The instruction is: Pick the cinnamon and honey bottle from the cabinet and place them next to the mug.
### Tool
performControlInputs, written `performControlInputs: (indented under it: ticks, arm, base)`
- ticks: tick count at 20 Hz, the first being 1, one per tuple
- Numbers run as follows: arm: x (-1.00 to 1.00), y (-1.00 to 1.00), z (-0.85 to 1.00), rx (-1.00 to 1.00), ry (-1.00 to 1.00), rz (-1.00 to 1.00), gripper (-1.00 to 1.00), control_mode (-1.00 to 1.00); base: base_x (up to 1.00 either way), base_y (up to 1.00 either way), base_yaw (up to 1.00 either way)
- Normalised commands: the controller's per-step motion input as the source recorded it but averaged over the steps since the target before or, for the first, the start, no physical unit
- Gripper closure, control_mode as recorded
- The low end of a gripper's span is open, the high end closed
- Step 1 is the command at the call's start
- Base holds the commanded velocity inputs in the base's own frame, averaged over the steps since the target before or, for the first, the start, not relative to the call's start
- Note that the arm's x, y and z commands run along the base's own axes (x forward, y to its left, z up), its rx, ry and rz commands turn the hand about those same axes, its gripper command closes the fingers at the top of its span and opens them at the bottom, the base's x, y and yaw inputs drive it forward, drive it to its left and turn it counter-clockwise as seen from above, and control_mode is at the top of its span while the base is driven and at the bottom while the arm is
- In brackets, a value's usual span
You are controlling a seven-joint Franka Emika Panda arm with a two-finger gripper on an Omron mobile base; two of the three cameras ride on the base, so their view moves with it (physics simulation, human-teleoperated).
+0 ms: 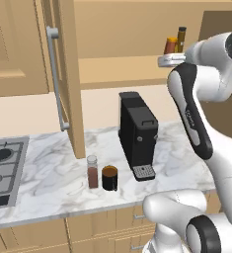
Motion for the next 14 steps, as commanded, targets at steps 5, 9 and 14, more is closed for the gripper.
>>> performControlInputs:
  ticks: [5, 9, 14]
  arm:
    - [0.48, -0.15, -0.02, 0.0, 0.09, -0.15, -1.0, -1.0]
    - [0.41, -0.08, -0.02, 0.0, 0.02, -0.2, -1.0, -1.0]
    - [0.37, -0.13, 0.0, 0.0, 0.04, -0.2, -1.0, -1.0]
  base:
    - [0.0, 0.0, 0.0]
    - [0.0, 0.0, 0.0]
    - [0.0, 0.0, 0.0]
